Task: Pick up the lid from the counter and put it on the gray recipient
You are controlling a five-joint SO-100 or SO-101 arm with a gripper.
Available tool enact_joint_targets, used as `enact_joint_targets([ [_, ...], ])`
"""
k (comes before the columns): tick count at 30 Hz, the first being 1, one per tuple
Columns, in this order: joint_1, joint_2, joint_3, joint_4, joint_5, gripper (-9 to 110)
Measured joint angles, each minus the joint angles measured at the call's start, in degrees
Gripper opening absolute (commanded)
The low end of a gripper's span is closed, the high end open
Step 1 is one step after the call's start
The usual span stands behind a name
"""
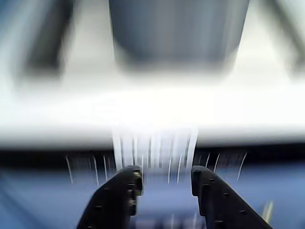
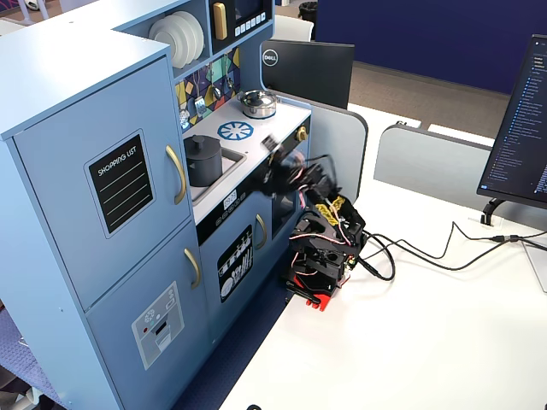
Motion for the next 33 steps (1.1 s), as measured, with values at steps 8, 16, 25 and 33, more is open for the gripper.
enact_joint_targets([
  [8, 0.3, 7.3, 27.7, -1.9, 3.2, 0],
  [16, -0.1, 13.9, 39.2, 8.9, 5.8, 1],
  [25, -0.7, 14.9, 40.3, 14.2, 2.8, 5],
  [33, -0.6, 14.9, 40.2, 14.2, 4.5, 6],
])
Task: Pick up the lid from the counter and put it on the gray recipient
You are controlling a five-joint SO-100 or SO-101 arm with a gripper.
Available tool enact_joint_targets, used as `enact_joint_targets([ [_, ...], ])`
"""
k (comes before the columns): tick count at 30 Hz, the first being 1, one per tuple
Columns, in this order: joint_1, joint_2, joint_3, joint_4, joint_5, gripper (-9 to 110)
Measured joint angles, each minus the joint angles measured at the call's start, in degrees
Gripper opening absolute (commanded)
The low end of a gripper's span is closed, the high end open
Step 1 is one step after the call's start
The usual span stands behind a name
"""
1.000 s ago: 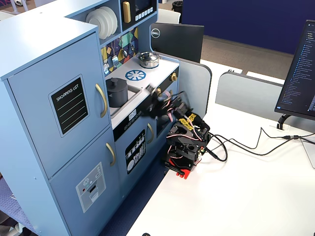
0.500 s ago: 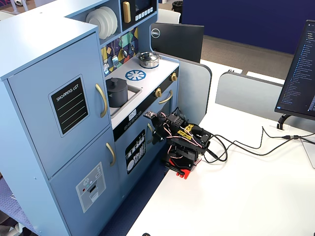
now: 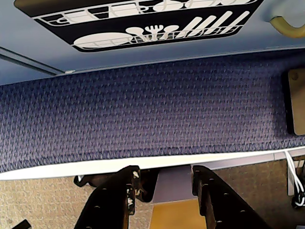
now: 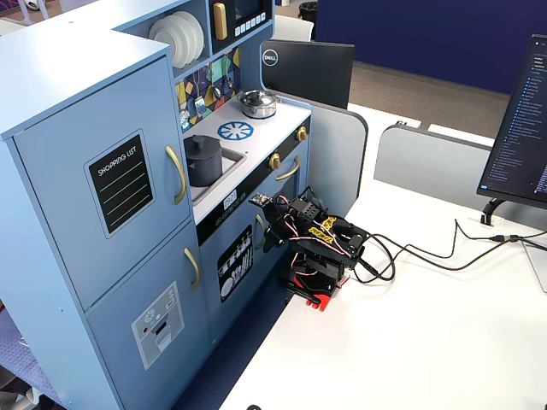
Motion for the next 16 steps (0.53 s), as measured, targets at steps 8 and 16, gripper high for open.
enact_joint_targets([
  [8, 0.0, 0.0, 0.0, 0.0, 0.0, 7],
  [16, 0.0, 0.0, 0.0, 0.0, 0.0, 7],
])
